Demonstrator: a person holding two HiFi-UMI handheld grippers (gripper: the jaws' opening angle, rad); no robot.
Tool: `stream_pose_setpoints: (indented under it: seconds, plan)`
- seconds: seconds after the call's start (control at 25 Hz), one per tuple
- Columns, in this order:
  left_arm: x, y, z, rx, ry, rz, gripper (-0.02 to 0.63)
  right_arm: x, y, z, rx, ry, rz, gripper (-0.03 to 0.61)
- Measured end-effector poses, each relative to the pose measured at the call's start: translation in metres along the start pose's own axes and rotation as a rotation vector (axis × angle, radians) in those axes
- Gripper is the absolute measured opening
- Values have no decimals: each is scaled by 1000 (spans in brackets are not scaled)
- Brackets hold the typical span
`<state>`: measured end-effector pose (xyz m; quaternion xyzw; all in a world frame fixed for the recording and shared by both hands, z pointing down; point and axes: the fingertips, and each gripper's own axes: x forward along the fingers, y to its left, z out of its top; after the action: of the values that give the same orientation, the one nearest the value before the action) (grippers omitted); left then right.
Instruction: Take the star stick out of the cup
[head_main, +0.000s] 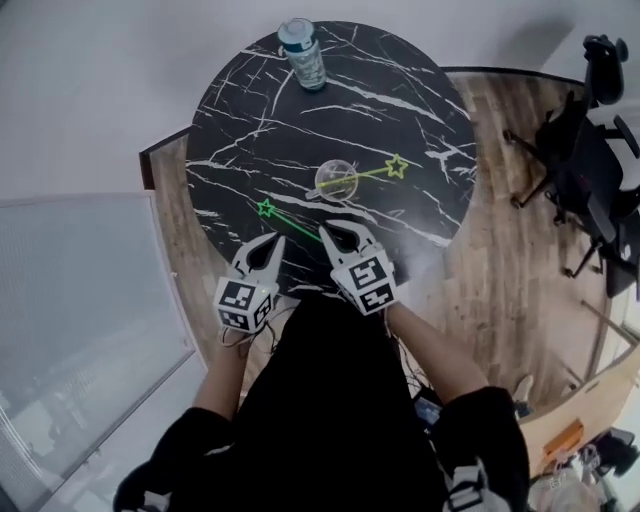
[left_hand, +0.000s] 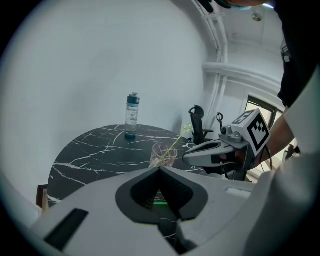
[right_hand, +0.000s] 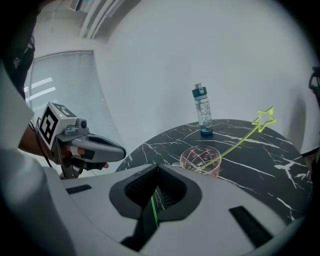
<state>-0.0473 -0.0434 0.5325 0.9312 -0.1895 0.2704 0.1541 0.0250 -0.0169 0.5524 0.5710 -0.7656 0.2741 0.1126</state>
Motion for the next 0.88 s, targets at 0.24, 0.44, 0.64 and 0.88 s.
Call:
stream_pose_setpoints:
  seconds: [0.24, 0.44, 0.64, 0.88]
  plan:
    - [22, -23, 21, 100, 37, -86, -2, -17, -19, -4, 5, -15, -11, -3]
    - [41, -44, 39, 170, 70, -151, -2, -32, -33, -6, 20, -35, -32, -3]
    - [61, -60, 52, 230, 109, -200, -2, -43, -52, -7, 60, -60, -71, -3]
    - [85, -70, 65, 284, 150, -226, -2, -55, -74, -9, 100, -82, -112, -3]
